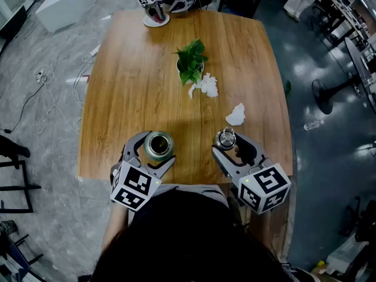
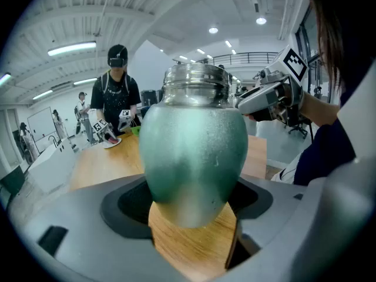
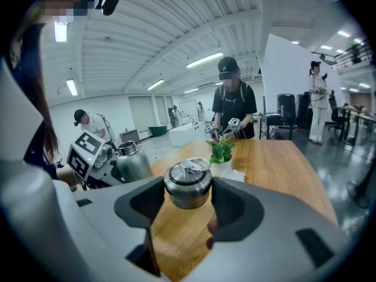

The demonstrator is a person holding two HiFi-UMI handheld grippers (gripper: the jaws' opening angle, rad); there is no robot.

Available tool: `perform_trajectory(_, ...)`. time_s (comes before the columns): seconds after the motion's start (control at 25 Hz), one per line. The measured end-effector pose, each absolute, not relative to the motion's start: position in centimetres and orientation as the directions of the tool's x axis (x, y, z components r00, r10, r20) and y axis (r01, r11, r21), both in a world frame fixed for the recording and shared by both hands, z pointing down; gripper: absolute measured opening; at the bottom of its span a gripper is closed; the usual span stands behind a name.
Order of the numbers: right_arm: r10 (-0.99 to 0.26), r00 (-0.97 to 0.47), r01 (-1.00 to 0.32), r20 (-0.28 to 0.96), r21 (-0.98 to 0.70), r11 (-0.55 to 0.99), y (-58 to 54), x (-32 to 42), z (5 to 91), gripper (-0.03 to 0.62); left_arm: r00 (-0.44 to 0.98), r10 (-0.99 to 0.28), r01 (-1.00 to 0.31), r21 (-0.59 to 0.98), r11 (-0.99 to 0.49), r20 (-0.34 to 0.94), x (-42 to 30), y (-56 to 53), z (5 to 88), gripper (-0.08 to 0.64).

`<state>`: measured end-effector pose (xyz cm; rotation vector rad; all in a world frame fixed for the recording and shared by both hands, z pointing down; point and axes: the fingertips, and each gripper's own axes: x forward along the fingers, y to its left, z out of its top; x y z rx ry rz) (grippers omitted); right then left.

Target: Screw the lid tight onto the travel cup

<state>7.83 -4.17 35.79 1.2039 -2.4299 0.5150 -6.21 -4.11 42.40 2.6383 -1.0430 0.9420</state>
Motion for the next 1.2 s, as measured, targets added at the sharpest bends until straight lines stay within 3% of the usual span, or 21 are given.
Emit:
perform_trajectory(0.36,-0.672,-0.572,-0.804,0.470,-0.163,0.571,-4.3,7.8,35.8,0.265,0.572,-0.544,-0.642,-0.078,-0.763,0.614,-5.7,-4.3,42.7,0.388)
perform_trajectory(0.64,-0.676,-0.626,-0.775,0.389,-0.217,0.593,-4.2,7.6,34.4,0.265,0.590,-0.528,-0.625,-0.068,-0.778,0.611,-5.1,-4.3,42.6,0.388)
perform_trajectory(1.2,-0.552,-0.804,-0.593,0.221,-0.218,0.775,-2.2,1.7,30.2,0.265,0.659,-0.387,-0.469,-0.049,-0.882,0.645,0.1,-2.5,44.2,0.388)
